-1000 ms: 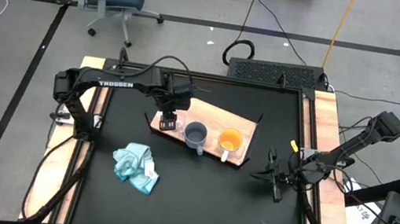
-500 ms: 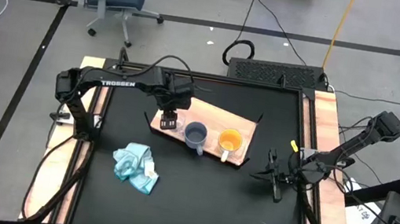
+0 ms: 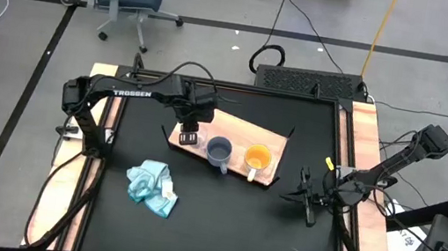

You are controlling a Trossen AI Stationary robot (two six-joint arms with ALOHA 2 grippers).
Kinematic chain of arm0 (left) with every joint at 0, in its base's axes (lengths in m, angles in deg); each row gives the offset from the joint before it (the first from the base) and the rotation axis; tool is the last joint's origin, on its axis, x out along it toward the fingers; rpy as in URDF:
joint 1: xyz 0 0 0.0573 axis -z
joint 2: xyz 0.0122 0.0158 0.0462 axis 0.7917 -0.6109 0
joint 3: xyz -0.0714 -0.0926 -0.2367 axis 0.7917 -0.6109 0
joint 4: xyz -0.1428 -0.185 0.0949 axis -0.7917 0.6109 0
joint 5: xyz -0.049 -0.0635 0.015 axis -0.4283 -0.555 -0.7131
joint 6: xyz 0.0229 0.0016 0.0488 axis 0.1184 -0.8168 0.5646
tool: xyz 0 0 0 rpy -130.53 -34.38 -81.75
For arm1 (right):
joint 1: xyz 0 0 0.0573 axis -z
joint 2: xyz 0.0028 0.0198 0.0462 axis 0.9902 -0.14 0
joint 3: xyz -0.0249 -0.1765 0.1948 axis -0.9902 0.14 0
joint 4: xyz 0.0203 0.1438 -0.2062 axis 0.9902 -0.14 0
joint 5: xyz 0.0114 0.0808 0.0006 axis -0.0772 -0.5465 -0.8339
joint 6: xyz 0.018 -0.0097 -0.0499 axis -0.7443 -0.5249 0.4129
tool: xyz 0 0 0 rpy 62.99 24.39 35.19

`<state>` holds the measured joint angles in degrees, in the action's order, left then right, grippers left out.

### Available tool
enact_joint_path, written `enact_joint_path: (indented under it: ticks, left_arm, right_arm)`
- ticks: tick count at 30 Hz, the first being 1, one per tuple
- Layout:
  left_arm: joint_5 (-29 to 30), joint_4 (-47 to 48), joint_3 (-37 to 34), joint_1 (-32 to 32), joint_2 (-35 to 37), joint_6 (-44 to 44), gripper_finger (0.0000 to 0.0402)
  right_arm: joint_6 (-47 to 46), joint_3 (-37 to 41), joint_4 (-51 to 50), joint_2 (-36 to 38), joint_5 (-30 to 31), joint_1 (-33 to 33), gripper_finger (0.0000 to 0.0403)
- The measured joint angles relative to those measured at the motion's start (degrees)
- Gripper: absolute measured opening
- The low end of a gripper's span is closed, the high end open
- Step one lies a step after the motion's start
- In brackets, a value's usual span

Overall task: Stack small to large cups/mugs on shelf
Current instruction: Adjust the mugs on the shelf

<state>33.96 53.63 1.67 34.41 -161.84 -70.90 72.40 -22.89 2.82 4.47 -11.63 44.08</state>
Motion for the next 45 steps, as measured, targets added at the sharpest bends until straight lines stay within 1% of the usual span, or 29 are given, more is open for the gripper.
enact_joint_path:
  ticks: [6, 12, 20, 22, 26, 38, 45]
  left_arm:
    - [0.0, -0.2, 0.0, 0.0, 0.0, 0.4, 0.0046]
    - [0.0, -0.7, 0.0, 0.0, 0.0, 1.7, 0.0006]
    - [1.4, -1.1, 0.0, 0.0, 0.0, 4.2, 0.0004]
    - [2.6, -1.1, 0.1, 0.0, 0.0, 5.6, 0.0003]
    - [2.9, -1.1, 0.1, 0.0, 0.0, 9.7, 0.0002]
    - [0.0, -0.3, 0.1, -0.1, 0.0, 20.3, 0.0001]
    - [-0.2, -0.2, 0.1, -0.1, 0.0, 25.8, 0.0001]
  right_arm:
    - [0.0, 0.0, 0.0, 0.0, 0.0, 0.0, 0.0000]
    - [0.0, 0.0, 0.0, 0.0, 0.0, 0.0, 0.0000]
    - [0.0, 0.0, 0.0, 0.0, 0.0, 0.0, 0.0000]
    - [0.0, 0.0, 0.0, 0.0, 0.0, 0.0, 0.0000]
    - [0.0, 0.0, 0.0, 0.0, 0.0, 0.0, 0.0000]
    - [0.0, 0.0, -0.1, 0.0, 0.0, 0.0, 0.0000]
    - [0.0, 0.0, -0.7, 0.0, 0.0, 0.0, 0.0000]
